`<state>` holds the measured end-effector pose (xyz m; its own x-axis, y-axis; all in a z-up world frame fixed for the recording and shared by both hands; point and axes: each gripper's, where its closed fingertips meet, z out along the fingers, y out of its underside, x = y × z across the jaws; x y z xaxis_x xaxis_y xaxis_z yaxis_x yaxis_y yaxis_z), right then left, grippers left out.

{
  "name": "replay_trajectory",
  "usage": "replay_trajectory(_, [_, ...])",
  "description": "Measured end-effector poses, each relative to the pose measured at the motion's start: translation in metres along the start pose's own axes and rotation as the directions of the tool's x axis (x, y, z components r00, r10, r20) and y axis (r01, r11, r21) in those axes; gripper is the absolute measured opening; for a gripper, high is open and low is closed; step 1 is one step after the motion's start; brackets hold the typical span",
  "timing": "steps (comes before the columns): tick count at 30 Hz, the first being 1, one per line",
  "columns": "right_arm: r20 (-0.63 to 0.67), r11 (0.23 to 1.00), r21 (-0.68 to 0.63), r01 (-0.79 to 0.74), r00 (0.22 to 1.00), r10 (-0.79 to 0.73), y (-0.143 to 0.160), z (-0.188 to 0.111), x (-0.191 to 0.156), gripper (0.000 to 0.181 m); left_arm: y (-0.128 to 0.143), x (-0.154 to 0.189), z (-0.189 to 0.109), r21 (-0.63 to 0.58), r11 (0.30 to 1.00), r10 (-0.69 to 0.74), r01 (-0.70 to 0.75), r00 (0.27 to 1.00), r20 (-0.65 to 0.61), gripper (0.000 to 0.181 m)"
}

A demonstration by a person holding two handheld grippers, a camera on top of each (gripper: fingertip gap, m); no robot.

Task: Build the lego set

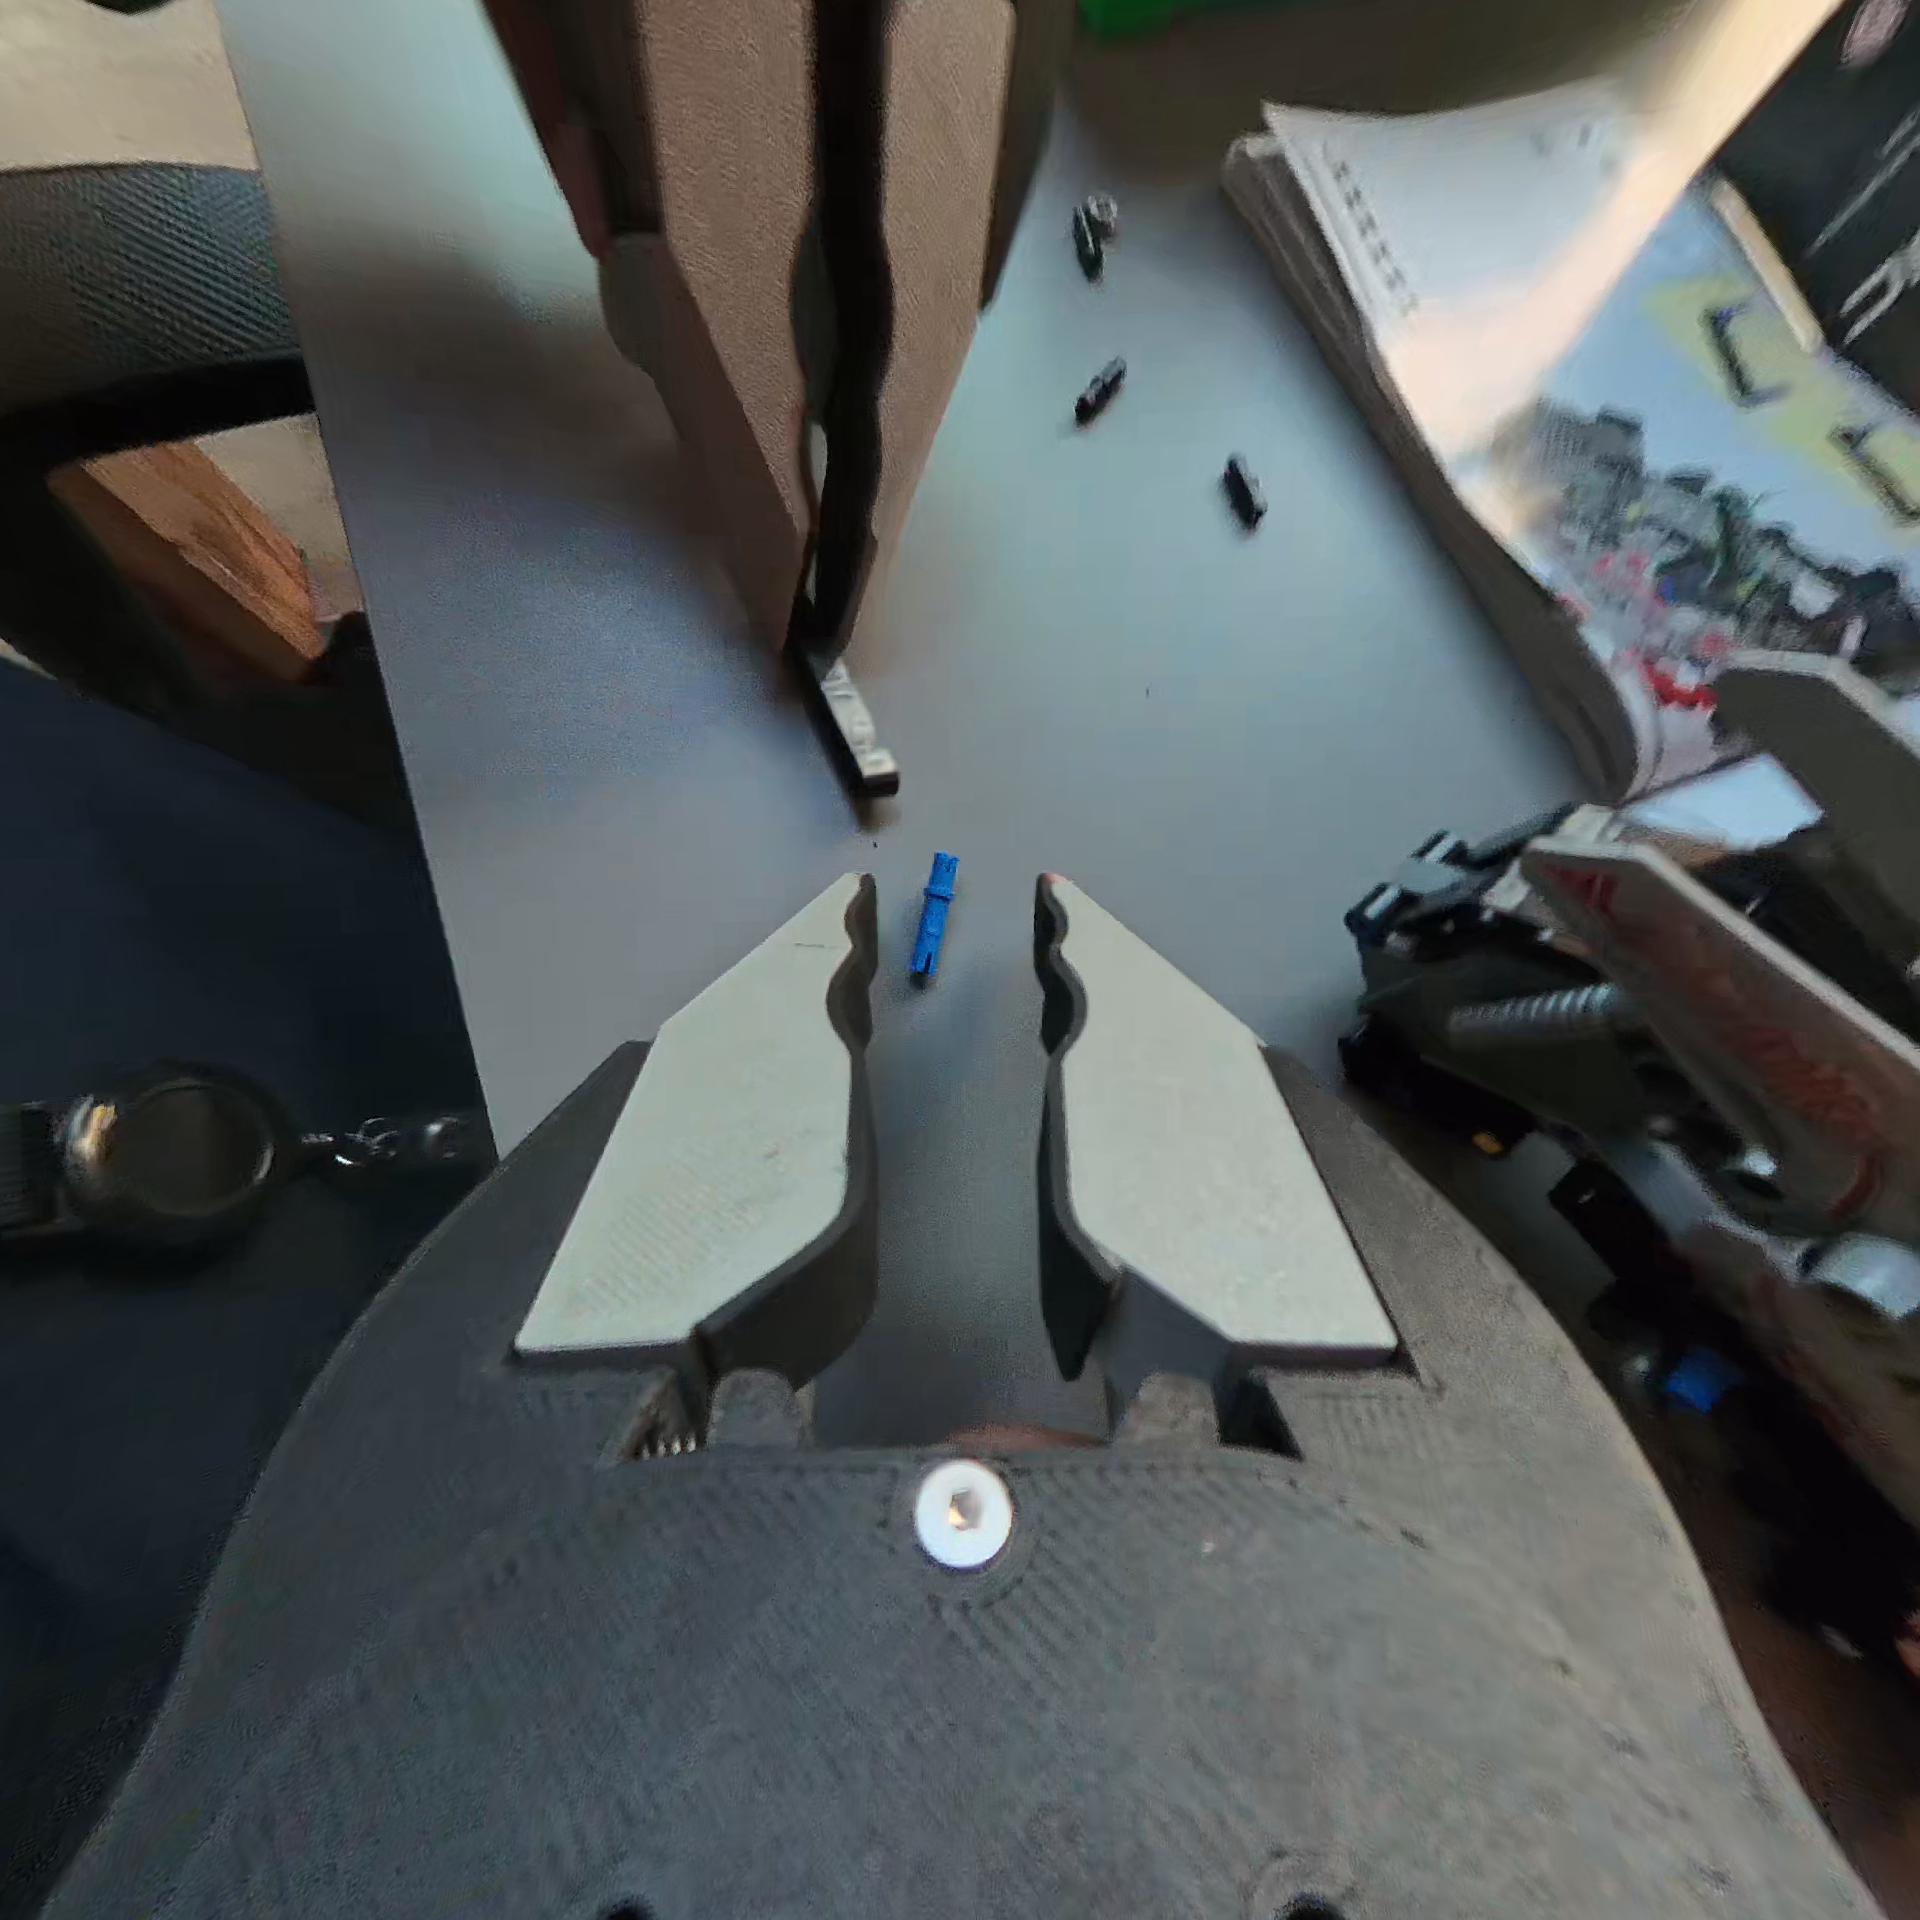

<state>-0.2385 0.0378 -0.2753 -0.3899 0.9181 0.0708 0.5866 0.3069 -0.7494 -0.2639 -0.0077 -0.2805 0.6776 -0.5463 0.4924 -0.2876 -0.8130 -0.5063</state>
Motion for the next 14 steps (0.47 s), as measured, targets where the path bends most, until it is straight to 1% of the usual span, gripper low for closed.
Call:
replay_trajectory(1, [-0.001, 0.997, 0.026, 0.067, 0.998, -0.067, -0.006, -0.002, -0.004, 0.028, 0.001, 0.002, 0.0, 0.001, 0.999, -0.039, 0.039, 0.997, -0.065, 0.005])
replay_trajectory(3, [-0.008, 0.979, 0.061, 0.194, 0.981, -0.194, -0.017, -0.002, -0.013, 0.025, -0.001, 0.0, -0.001, 0.018, 0.994, -0.103, 0.106, 0.986, -0.13, 0.005])
replay_trajectory(5, [-0.017, 0.949, 0.059, 0.308, 0.951, -0.308, -0.023, 0.002, -0.02, 0.024, 0.0, 0.003, -0.003, 0.012, 0.991, -0.13, 0.135, 0.974, -0.188, 0.005])
replay_trajectory(8, [-0.042, 0.892, -0.002, 0.451, 0.892, -0.451, -0.02, 0.014, -0.022, 0.015, -0.005, 0.012, -0.004, 0.033, 0.986, -0.148, 0.162, 0.953, -0.264, 0.005])
replay_trajectory(9, [-0.057, 0.881, -0.028, 0.473, 0.879, -0.474, -0.018, 0.018, -0.02, 0.011, -0.005, 0.014, -0.004, 0.037, 0.986, -0.148, 0.165, 0.95, -0.276, 0.005])
replay_trajectory(11, [-0.039, 0.871, -0.046, 0.49, 0.87, -0.491, -0.015, 0.022, -0.022, 0.007, -0.003, 0.015, -0.003, 0.033, 0.987, -0.145, 0.159, 0.952, -0.268, 0.005])
replay_trajectory(13, [0.007, 0.887, -0.005, 0.461, 0.887, -0.461, -0.017, 0.021, -0.03, 0.005, 0.001, 0.015, -0.003, 0.028, 0.992, -0.114, 0.123, 0.965, -0.235, 0.006])
replay_trajectory(14, [0.043, 0.91, 0.005, 0.416, 0.909, -0.415, -0.017, 0.02, -0.031, 0.005, 0.002, 0.013, -0.002, 0.036, 0.996, -0.079, 0.087, 0.98, -0.182, 0.009])
